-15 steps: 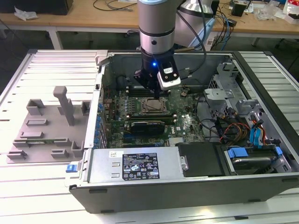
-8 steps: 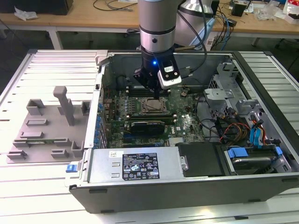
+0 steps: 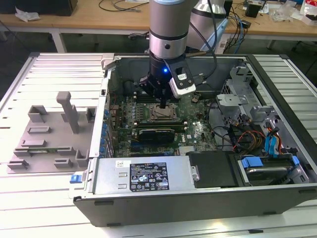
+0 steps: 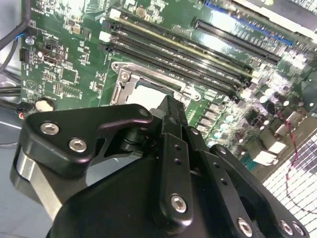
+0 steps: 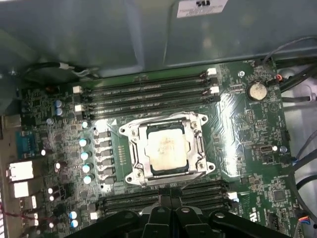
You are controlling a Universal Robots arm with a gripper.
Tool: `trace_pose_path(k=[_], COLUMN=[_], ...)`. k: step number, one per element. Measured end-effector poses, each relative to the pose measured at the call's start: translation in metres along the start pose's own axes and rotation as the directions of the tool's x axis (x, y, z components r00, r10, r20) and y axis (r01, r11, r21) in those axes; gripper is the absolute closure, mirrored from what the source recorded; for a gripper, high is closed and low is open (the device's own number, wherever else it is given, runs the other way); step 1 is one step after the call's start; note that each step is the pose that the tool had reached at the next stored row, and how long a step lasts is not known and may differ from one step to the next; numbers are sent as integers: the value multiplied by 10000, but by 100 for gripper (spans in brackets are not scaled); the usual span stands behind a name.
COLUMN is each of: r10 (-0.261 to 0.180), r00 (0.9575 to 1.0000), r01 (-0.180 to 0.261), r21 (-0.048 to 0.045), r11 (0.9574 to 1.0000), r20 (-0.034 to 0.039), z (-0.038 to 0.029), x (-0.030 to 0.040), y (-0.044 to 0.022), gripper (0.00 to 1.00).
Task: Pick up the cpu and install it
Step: 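Install the second cpu locking lever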
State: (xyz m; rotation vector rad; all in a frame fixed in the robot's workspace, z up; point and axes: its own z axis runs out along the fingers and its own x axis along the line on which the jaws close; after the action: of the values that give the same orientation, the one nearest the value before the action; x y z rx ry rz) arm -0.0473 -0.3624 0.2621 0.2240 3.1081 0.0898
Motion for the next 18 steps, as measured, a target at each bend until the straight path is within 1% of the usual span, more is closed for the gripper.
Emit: trace_pose_path(k=[2, 7, 8, 11, 12, 14, 18], r10=[-6, -5, -9, -155, -373, -659, -770], r00=[10000, 10000, 10000, 9999, 9993, 9978, 9970], r01=[6, 5, 9, 155, 373, 659, 770], r21=[1, 1, 0, -3, -6, -14, -16], r11=[10000, 10000, 10000, 9999, 9993, 9978, 9970], r20=[-1, -1, 0, -9, -22, -39, -47], z=[-1, -3, 7, 51, 81, 127, 157], x=[0, -13, -16, -16, -21, -20, -18], y=[-1, -86, -112, -122, -123, -121, -117], gripper=[89, 89, 89, 89, 89, 89, 89])
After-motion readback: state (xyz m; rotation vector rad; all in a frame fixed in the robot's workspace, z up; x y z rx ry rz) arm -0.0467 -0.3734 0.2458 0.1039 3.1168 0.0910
